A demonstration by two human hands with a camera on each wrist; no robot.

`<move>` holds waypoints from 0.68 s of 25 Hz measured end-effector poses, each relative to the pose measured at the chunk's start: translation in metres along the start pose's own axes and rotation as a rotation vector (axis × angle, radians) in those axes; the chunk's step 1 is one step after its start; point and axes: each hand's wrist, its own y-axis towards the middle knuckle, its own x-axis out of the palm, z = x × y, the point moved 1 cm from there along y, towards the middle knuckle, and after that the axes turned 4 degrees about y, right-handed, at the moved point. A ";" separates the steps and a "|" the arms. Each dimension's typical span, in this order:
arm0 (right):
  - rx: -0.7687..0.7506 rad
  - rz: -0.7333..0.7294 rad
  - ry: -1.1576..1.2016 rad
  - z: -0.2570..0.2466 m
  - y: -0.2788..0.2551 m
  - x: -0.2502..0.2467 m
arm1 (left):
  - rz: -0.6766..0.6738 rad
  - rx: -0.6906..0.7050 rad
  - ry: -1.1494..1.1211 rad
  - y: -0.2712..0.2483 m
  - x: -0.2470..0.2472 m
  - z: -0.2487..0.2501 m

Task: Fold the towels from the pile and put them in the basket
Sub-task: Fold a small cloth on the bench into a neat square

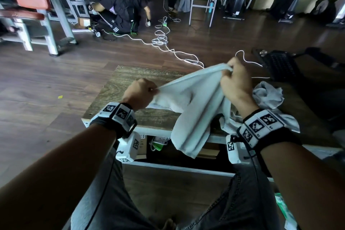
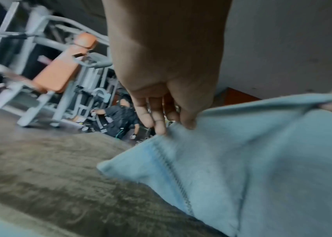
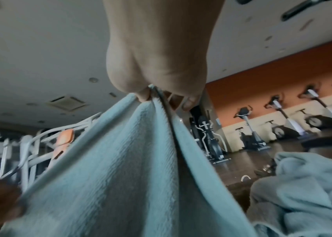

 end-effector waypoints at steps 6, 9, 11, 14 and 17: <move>0.032 -0.285 0.003 0.012 0.002 0.020 | 0.175 -0.024 -0.200 0.005 -0.007 0.013; -0.041 -0.599 0.160 -0.011 -0.016 0.051 | 0.141 0.156 -0.267 0.013 -0.008 0.049; -0.109 -0.572 0.153 -0.021 -0.017 0.061 | 0.060 0.212 -0.291 0.015 -0.008 0.057; -0.118 -0.288 0.053 -0.021 -0.003 0.049 | -0.051 0.130 -0.156 0.016 -0.009 0.035; -0.032 -0.168 -0.003 -0.012 -0.001 0.040 | -0.013 -0.027 -0.090 0.010 -0.010 0.008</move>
